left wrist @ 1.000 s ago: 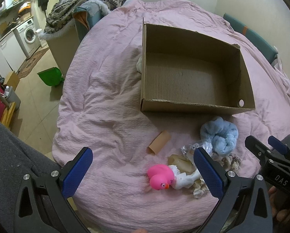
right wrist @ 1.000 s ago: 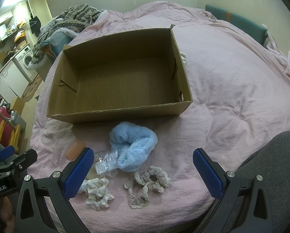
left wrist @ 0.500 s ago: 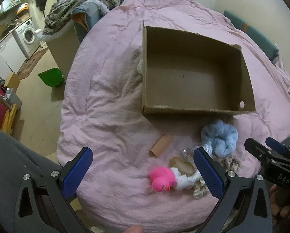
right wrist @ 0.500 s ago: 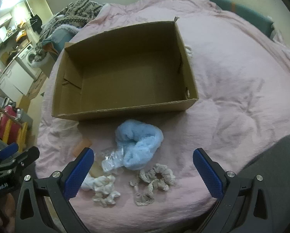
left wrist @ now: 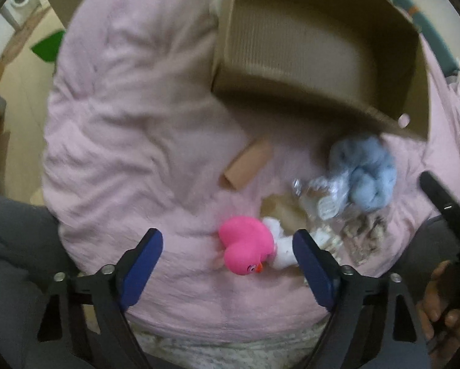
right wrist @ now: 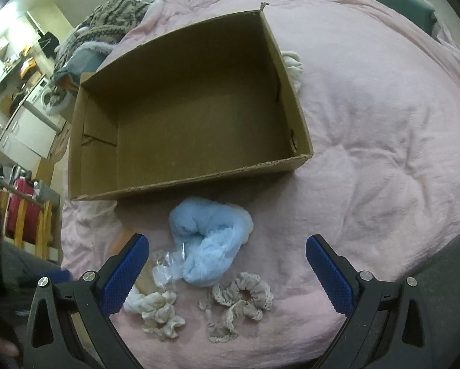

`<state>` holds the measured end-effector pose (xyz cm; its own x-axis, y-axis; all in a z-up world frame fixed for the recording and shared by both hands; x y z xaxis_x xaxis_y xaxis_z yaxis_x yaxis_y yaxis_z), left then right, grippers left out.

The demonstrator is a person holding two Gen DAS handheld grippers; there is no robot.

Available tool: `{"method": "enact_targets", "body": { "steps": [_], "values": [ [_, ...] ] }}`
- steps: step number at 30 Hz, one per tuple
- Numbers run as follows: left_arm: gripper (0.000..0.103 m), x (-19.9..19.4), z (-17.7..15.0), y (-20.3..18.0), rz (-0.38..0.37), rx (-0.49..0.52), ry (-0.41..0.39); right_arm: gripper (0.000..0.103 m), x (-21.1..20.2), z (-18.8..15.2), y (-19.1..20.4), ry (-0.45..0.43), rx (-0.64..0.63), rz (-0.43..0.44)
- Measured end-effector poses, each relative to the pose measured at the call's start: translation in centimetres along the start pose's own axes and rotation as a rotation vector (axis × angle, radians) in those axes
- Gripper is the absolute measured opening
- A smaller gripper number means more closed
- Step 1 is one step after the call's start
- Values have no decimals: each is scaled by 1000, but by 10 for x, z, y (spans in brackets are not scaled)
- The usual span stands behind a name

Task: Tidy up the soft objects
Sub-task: 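Grasp the pink rubber duck with the left tool while the right tool grasps the beige lace scrunchie, then carry the duck with the left tool while the right tool carries the scrunchie over the box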

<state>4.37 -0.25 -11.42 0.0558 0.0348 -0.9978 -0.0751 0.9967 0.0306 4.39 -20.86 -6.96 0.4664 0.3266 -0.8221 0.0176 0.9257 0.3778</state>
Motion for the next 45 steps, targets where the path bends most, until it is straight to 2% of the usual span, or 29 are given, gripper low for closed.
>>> {"method": "enact_targets", "body": {
  "steps": [2,4,7,12,13,14,17,21,25,27,30,35,37,39,41,42,43,45],
  "values": [
    [80,12,-6,-4,-22,-5,49,103,0,0,-2,-1,6,2],
    [71,21,-11,-7,-33,-15,83,103,-1,1,-5,0,14,6],
    [38,27,-18,-9,-65,-20,102,103,-3,2,-11,-2,29,14],
    [36,10,-21,-8,-65,2,30,103,-2,2,-13,6,41,19],
    [34,3,-21,-6,-56,10,14,103,-3,2,-13,8,44,21],
    [27,-4,-19,-4,-43,17,-1,103,-3,2,-14,11,51,25],
    [28,-22,-16,0,11,58,-72,103,-4,-1,-19,50,92,50],
    [27,-26,-11,7,12,64,-107,103,7,-13,-21,218,109,36],
    [27,-25,-6,5,10,63,-144,103,32,-31,-9,414,24,20],
    [27,-25,-2,4,11,68,-166,103,46,-40,-1,471,-39,6],
    [27,-26,1,-1,19,78,-188,101,61,-45,1,494,-108,-85],
    [27,-27,-1,-1,16,79,-201,81,79,-50,-4,545,-126,-143],
    [27,-26,0,-1,17,74,-198,63,80,-48,-5,544,-131,-159],
    [27,-24,1,-2,20,71,-196,50,80,-47,-6,536,-132,-171],
    [27,-24,1,-2,21,68,-196,33,80,-47,-7,523,-122,-156],
    [27,-24,1,-1,19,66,-197,15,78,-46,-7,520,-116,-136],
    [27,-24,1,-1,14,62,-197,11,75,-46,-6,512,-104,-107],
    [27,-24,1,0,13,55,-197,10,68,-42,-4,491,-94,-74]
  ]
}}
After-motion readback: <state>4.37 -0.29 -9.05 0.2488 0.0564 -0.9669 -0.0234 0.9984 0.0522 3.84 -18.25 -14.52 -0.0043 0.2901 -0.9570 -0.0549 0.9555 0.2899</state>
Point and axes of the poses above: each gripper's, at about its wrist camera, not at the fingertips, and x roughly the way its jaws point, y to its left, z to its top, the point moved 4 cm from there along x, roughly the way its jaws point, and after that the axes turned 10 degrees about z, right-handed, at the moved point
